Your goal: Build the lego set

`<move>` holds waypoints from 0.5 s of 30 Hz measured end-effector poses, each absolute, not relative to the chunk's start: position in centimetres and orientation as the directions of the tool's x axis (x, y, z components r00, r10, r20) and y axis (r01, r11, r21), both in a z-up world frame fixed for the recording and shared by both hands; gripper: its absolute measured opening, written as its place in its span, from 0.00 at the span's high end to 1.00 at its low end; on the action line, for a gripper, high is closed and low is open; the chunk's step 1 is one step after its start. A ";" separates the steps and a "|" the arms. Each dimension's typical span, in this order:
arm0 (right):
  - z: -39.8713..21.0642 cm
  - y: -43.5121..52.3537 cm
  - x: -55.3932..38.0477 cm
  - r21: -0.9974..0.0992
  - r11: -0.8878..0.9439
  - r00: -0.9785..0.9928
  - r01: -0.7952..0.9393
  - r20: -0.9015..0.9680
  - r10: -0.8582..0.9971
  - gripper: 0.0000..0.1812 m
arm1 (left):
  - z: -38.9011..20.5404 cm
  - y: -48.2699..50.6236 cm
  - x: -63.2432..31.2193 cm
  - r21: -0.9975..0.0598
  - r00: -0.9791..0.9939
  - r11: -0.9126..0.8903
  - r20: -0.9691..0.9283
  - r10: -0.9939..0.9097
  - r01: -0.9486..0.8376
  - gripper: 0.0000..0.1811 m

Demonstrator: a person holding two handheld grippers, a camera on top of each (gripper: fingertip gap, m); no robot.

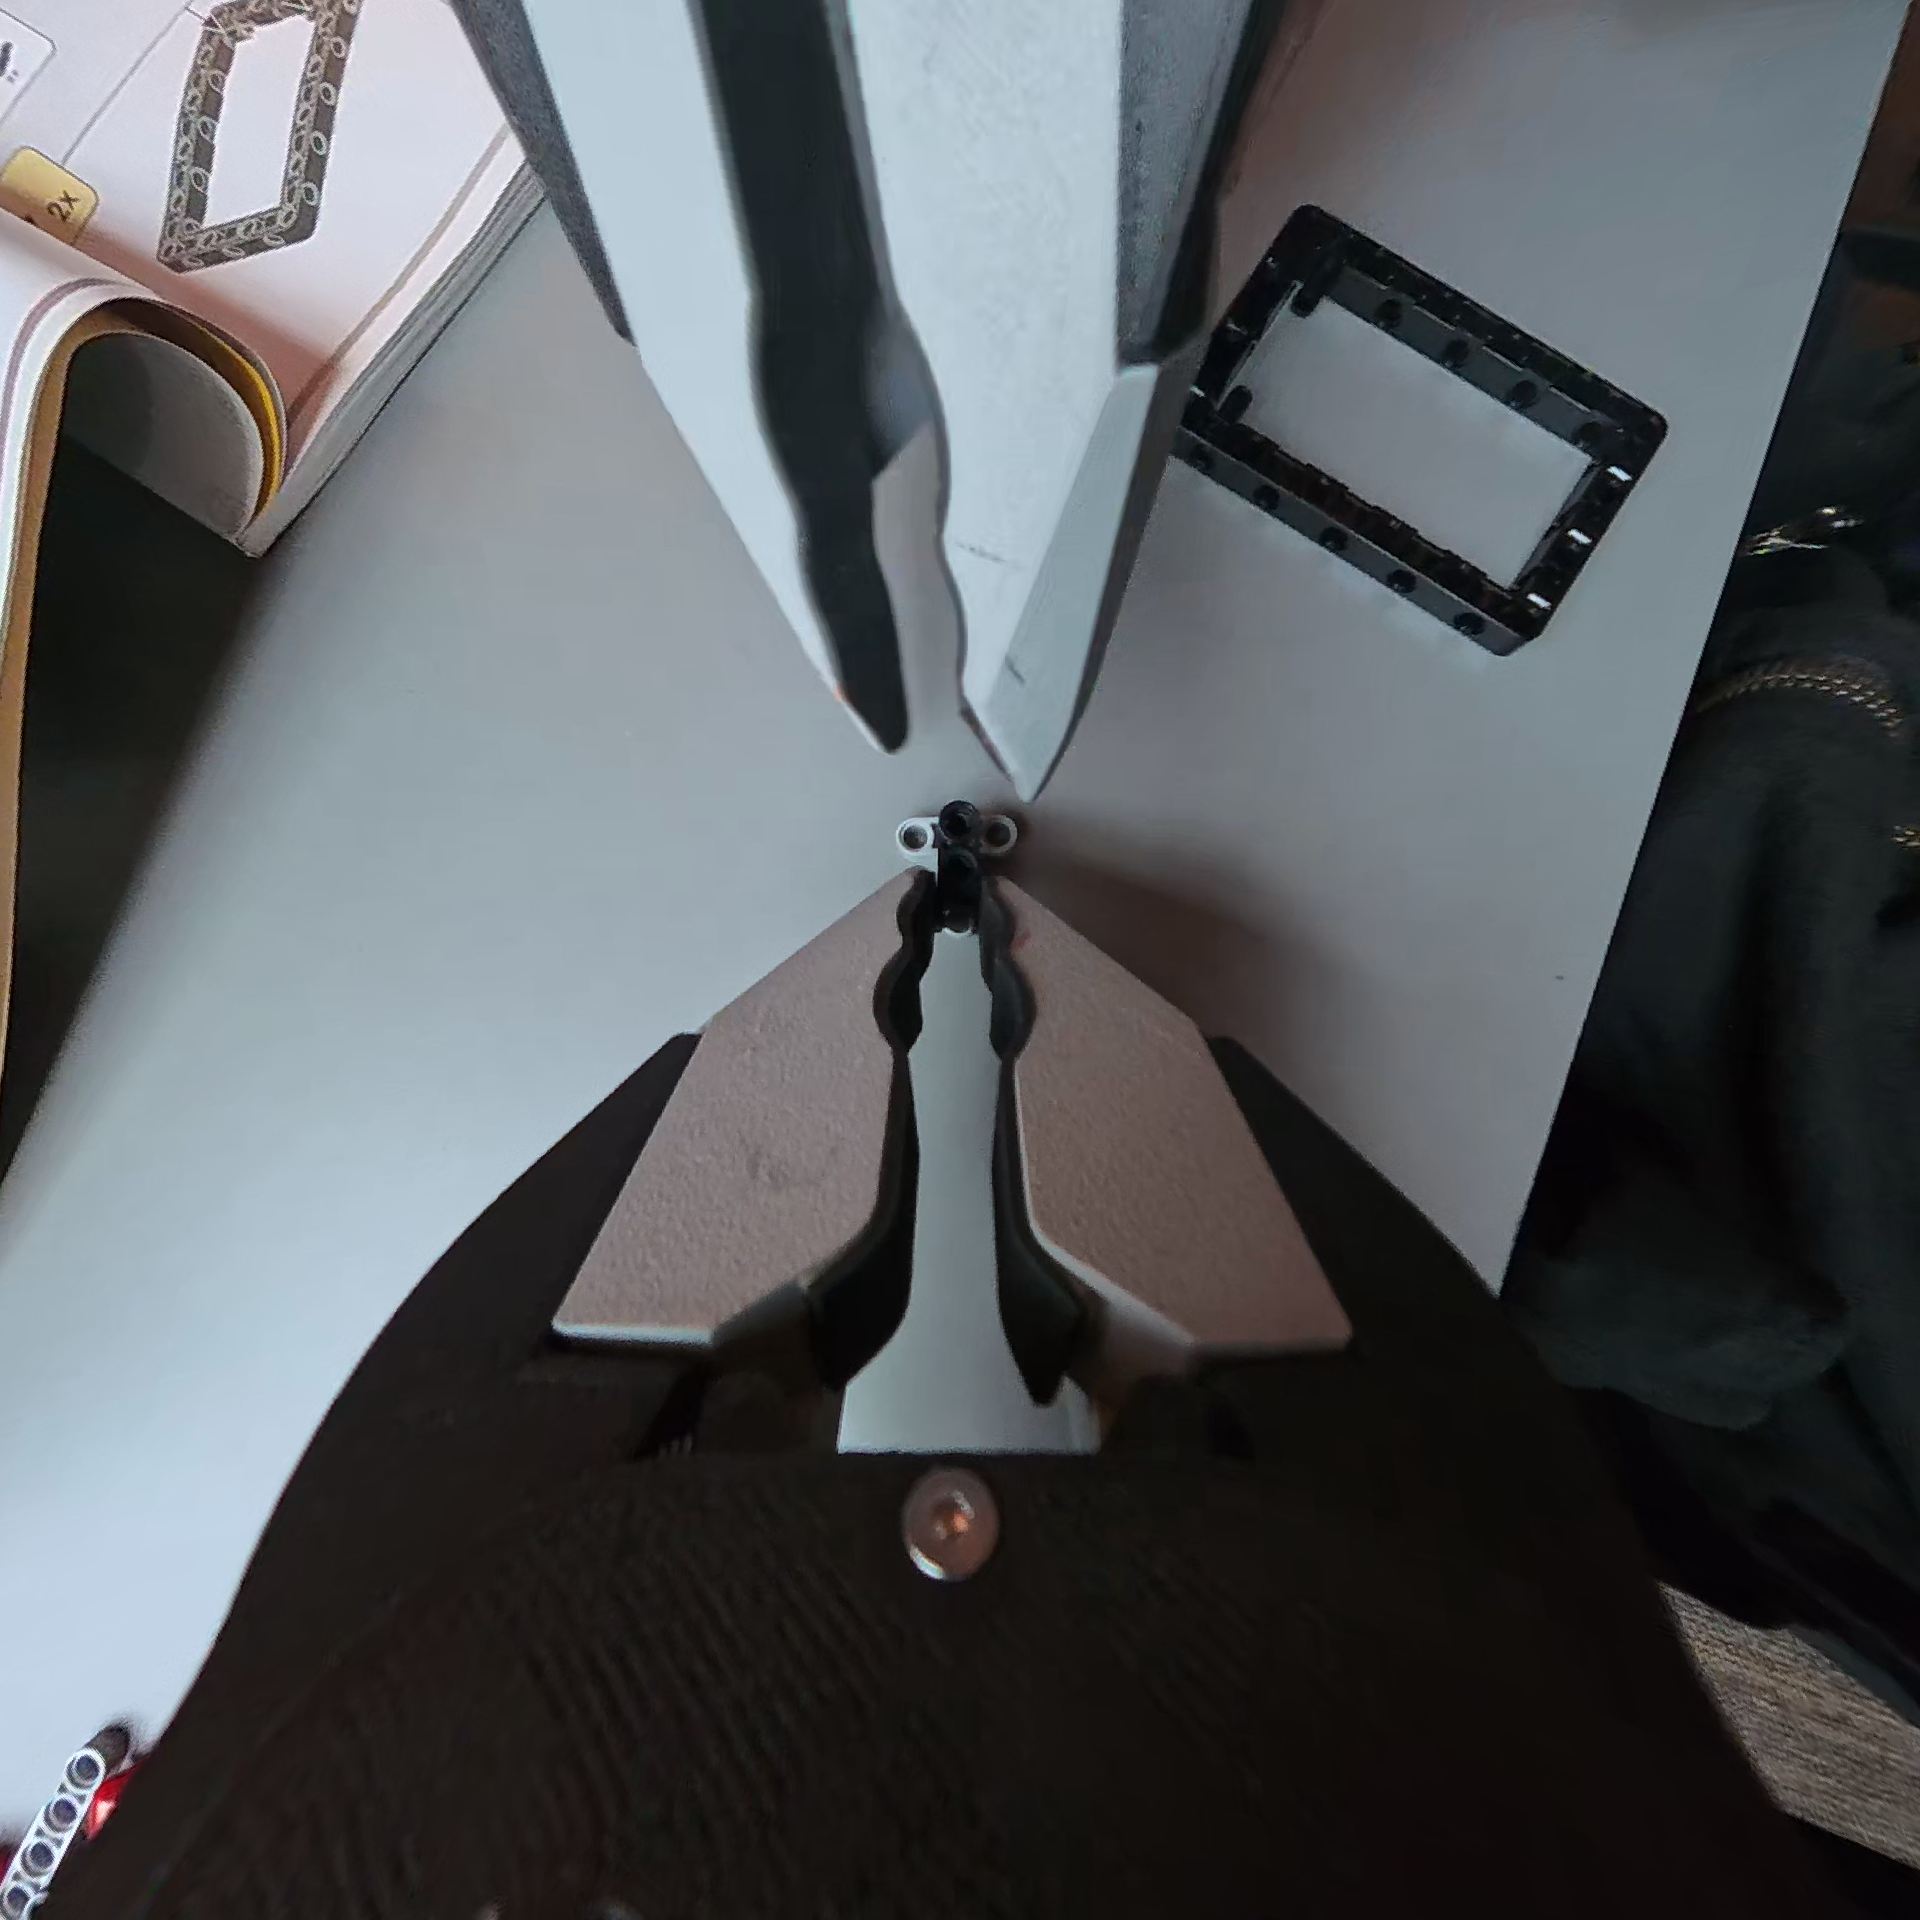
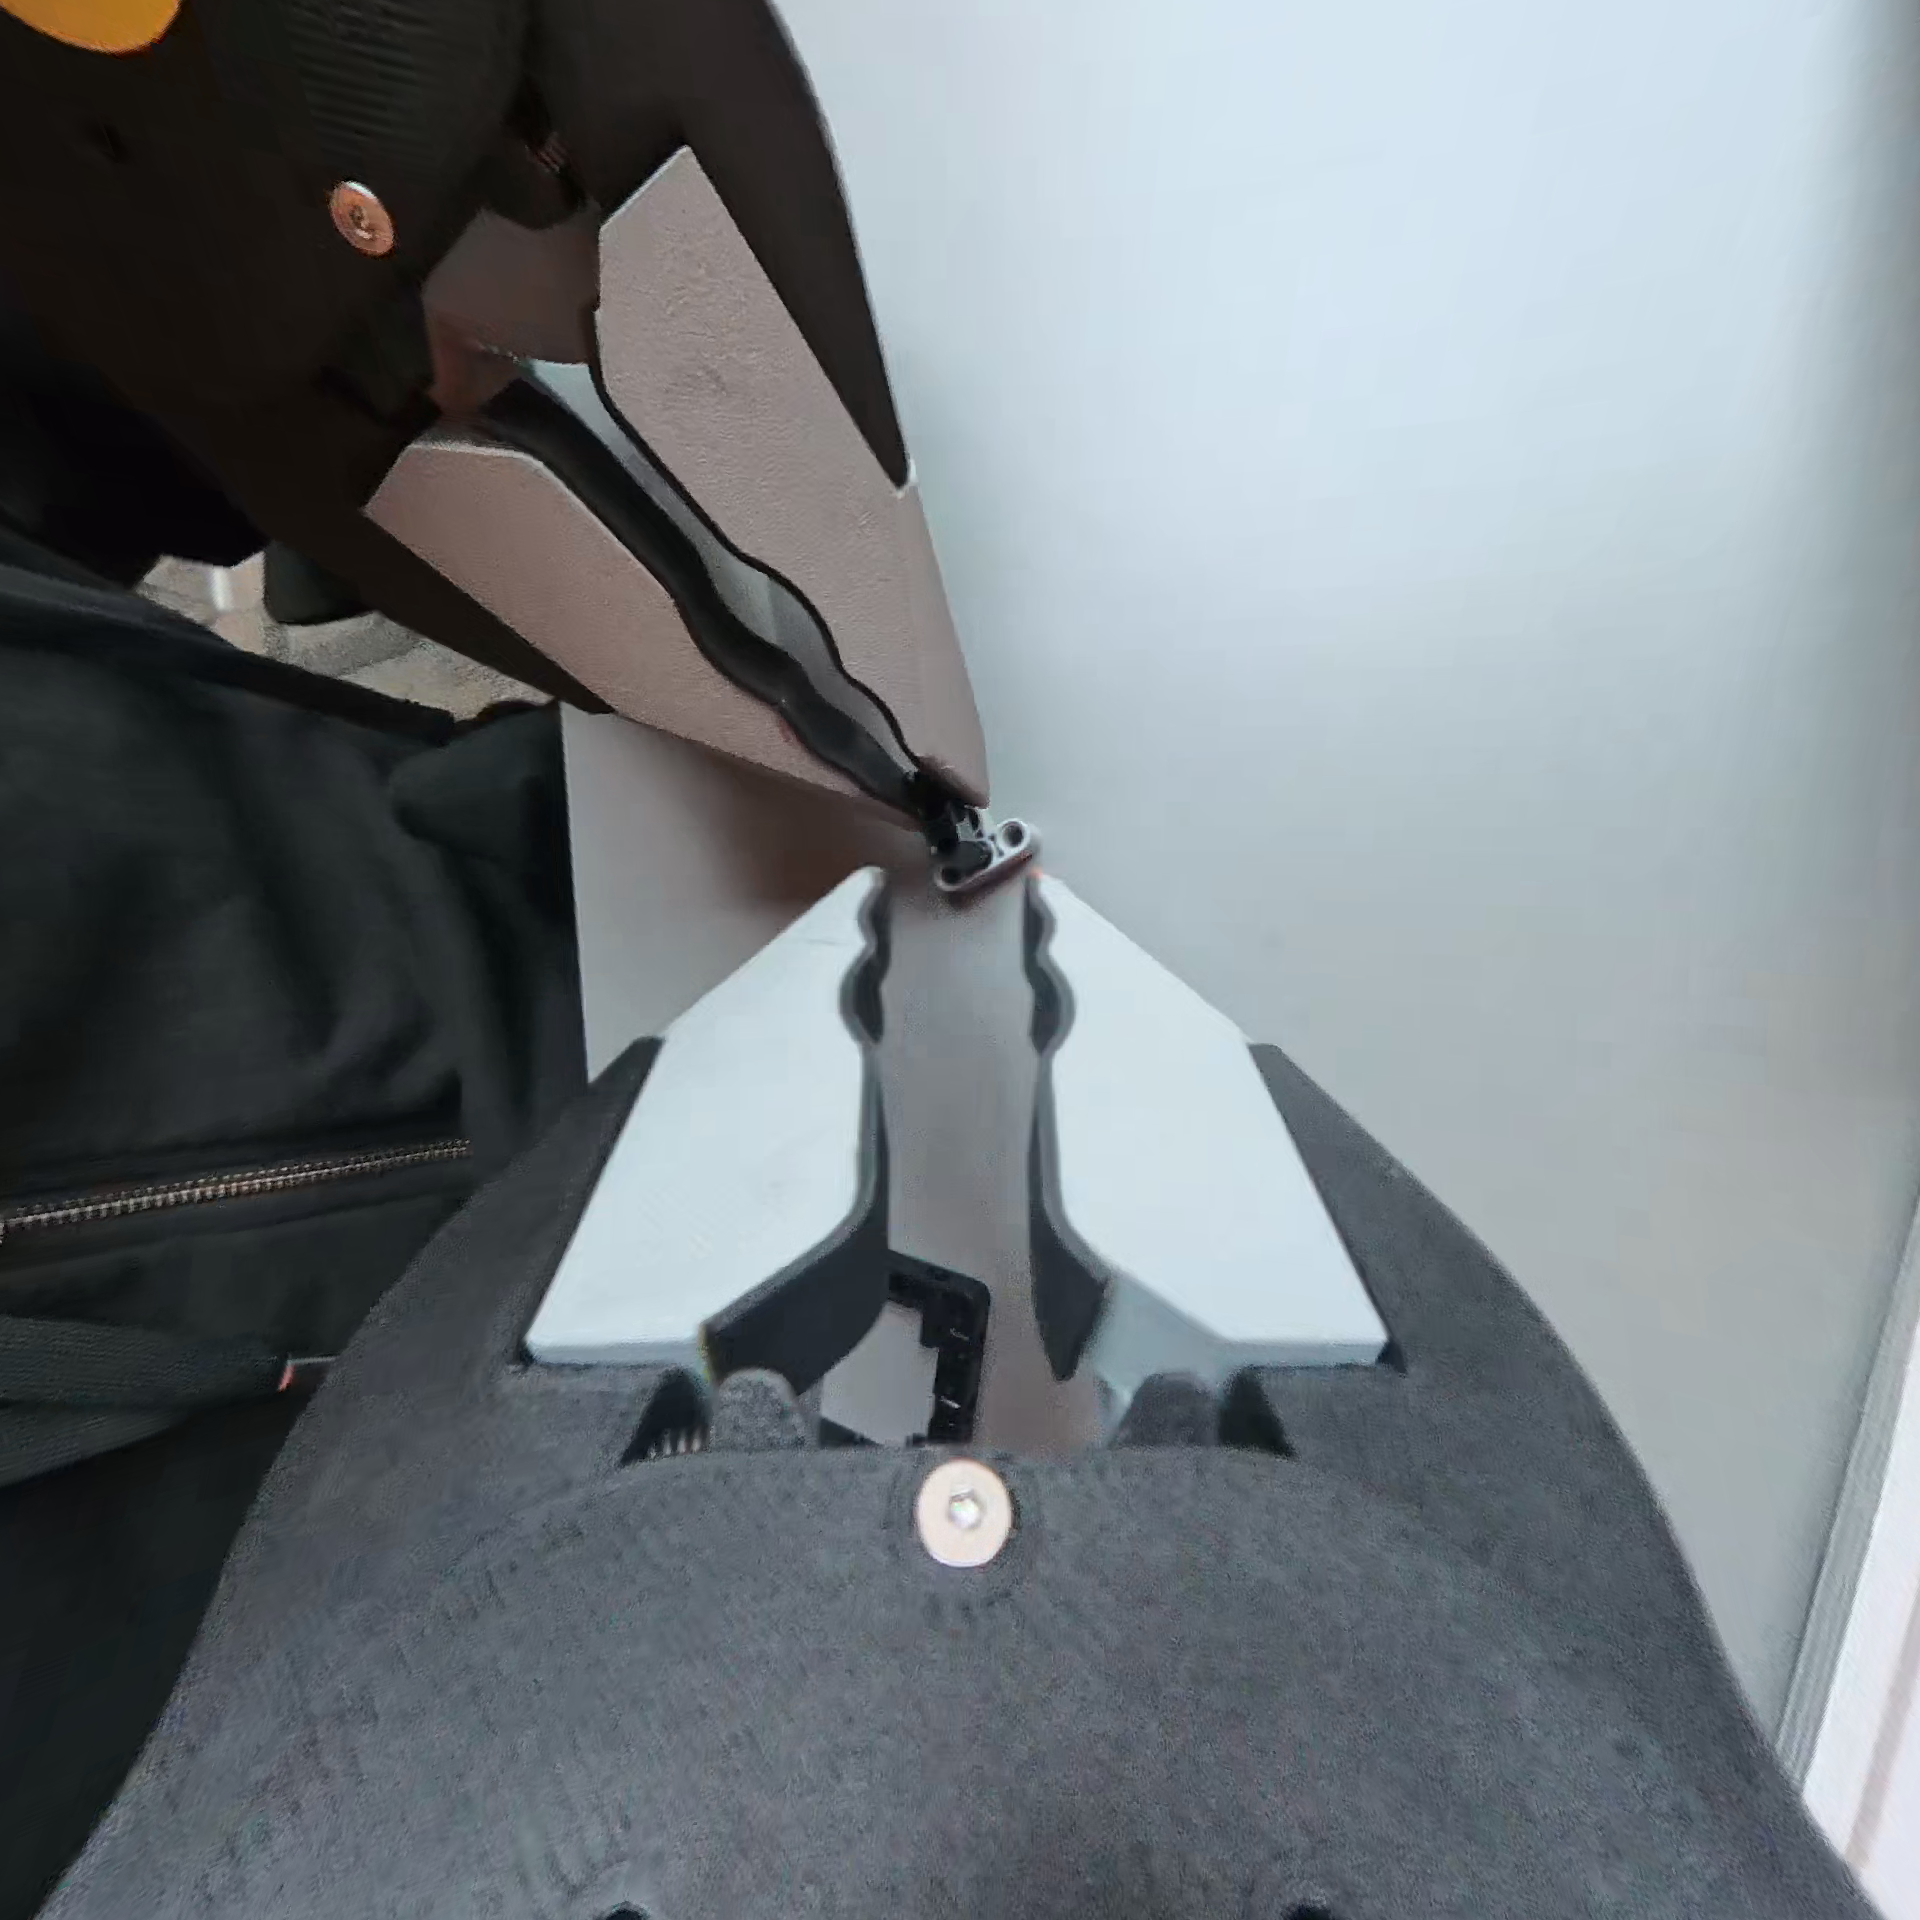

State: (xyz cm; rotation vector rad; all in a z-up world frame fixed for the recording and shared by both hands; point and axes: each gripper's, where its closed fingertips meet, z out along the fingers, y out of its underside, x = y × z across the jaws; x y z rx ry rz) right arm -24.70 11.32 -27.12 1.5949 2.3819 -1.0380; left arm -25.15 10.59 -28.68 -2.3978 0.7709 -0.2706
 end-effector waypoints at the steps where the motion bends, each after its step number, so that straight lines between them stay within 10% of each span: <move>1: -27.1 11.2 -24.8 -0.482 0.217 -0.445 0.849 -0.430 0.785 0.89 | -28.7 10.6 -25.1 -0.602 0.811 -0.652 0.013 -0.585 -0.460 0.97; 15: -27.9 10.1 -24.9 -0.362 -0.028 -0.240 0.932 -0.674 0.698 0.96 | -28.7 10.2 -24.9 -0.608 0.812 -0.645 0.002 -0.584 -0.463 0.97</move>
